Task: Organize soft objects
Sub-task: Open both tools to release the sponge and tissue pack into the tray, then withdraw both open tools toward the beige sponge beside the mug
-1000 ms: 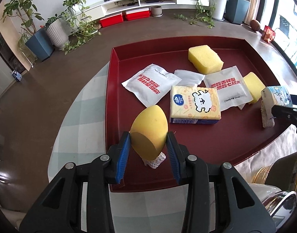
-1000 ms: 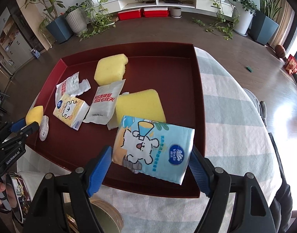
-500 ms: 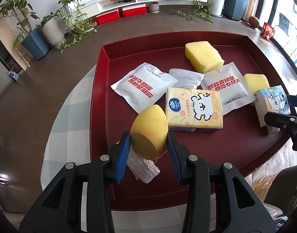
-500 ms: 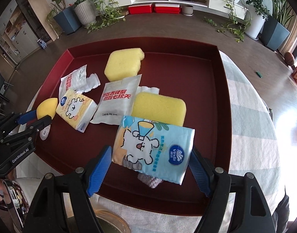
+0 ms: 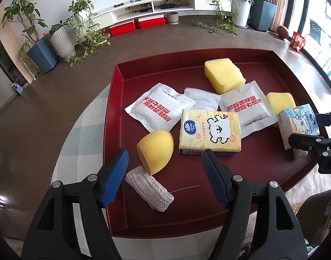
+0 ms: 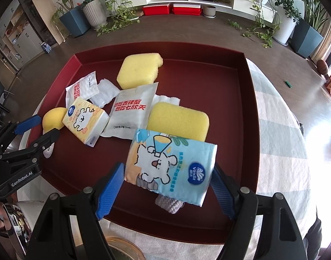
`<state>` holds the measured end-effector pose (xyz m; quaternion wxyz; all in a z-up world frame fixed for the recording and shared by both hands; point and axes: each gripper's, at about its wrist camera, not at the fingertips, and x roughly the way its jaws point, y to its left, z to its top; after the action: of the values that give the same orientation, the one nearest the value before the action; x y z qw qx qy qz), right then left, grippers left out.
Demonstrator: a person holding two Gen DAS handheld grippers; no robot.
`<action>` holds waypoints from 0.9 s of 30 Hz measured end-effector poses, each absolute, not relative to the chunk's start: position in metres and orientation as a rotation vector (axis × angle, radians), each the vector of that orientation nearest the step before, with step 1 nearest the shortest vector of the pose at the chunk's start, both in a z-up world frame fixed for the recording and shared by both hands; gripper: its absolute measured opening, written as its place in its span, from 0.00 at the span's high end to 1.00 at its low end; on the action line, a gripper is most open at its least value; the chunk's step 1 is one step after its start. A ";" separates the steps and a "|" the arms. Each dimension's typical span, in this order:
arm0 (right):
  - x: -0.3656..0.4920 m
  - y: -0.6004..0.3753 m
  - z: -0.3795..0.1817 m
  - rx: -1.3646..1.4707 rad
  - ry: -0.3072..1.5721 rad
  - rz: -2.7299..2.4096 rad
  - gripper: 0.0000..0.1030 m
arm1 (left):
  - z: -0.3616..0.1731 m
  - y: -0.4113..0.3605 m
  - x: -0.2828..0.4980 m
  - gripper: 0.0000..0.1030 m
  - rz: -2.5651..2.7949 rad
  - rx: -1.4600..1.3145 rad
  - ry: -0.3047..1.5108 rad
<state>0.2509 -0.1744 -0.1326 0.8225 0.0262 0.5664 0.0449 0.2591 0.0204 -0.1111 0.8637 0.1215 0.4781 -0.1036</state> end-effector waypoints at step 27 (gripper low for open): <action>0.224 -0.188 -0.097 0.032 1.122 0.032 0.22 | -0.087 0.071 0.235 0.33 -0.122 0.181 0.987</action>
<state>0.2245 -0.1882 -0.0974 0.8465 0.0150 0.5319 0.0154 0.2354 0.0705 -0.0870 0.8750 0.0865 0.4728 -0.0585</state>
